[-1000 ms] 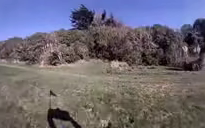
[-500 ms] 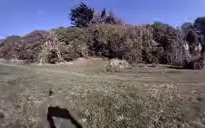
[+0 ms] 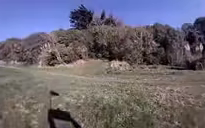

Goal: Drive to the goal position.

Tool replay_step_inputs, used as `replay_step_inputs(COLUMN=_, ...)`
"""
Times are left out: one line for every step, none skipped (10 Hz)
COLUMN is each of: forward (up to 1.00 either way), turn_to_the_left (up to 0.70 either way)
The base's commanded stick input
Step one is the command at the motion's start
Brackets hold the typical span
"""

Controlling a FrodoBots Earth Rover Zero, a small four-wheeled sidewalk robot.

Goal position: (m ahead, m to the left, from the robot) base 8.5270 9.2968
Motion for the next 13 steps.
replay_step_inputs(forward=0.70, turn_to_the_left=0.35)
replay_step_inputs(forward=0.70, turn_to_the_left=0.35)
replay_step_inputs(forward=0.70, turn_to_the_left=0.35)
replay_step_inputs(forward=0.70, turn_to_the_left=0.21)
replay_step_inputs(forward=0.70, turn_to_the_left=0.11)
replay_step_inputs(forward=0.70, turn_to_the_left=0.01)
replay_step_inputs(forward=0.70, turn_to_the_left=0.02)
replay_step_inputs(forward=0.70, turn_to_the_left=0.02)
replay_step_inputs(forward=0.70, turn_to_the_left=0.01)
replay_step_inputs(forward=0.70, turn_to_the_left=0.00)
replay_step_inputs(forward=0.70, turn_to_the_left=0.01)
replay_step_inputs(forward=0.70, turn_to_the_left=0.01)
replay_step_inputs(forward=0.70, turn_to_the_left=0.00)
